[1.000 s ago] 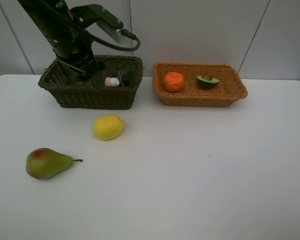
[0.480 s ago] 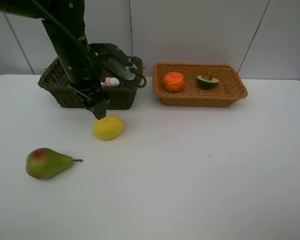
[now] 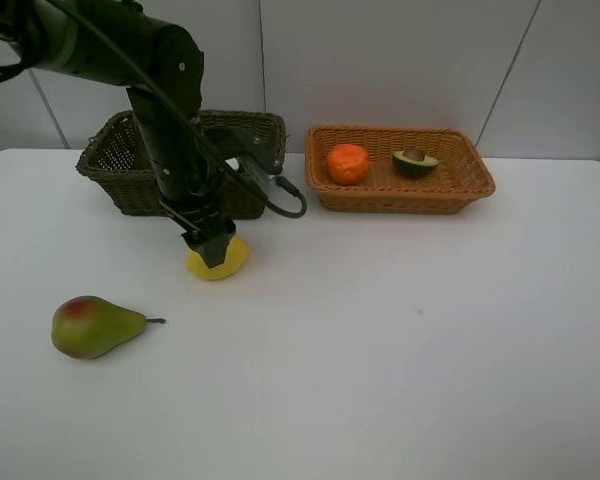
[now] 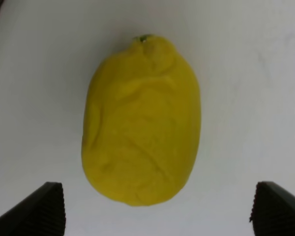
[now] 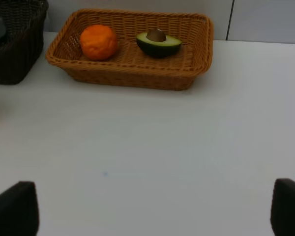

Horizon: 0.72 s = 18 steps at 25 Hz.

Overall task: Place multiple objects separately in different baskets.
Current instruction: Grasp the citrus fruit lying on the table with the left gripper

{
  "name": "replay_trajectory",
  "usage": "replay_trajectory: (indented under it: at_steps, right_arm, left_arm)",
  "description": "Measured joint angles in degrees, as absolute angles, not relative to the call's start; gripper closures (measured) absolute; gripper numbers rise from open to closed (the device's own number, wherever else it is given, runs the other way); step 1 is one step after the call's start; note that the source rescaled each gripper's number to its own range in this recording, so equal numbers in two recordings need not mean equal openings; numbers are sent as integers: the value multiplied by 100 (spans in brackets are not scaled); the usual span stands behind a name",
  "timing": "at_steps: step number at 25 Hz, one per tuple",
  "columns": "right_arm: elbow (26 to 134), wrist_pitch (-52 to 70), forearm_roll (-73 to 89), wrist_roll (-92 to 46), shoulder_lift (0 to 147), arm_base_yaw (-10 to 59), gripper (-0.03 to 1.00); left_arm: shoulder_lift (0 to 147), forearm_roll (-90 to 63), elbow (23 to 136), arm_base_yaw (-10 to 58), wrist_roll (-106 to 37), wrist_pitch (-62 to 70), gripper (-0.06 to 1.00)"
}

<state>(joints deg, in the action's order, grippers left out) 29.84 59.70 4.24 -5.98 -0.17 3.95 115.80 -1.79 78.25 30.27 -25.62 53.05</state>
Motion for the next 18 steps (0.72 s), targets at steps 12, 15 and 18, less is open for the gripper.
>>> replay_trajectory:
  at_steps: [12, 15, 18]
  right_arm:
    - [2984, 5970, 424, -593, -17, 395, -3]
    - [2984, 5970, 424, -593, -17, 395, -3]
    - [2984, 5970, 424, -593, -17, 395, -3]
  left_arm:
    - [12105, -185, 7825, 3027, -2569, 4935, -5]
    - [12188, -202, 7825, 3027, -2573, 4888, -5]
    - [12253, -206, 7825, 3027, -2573, 4849, -5]
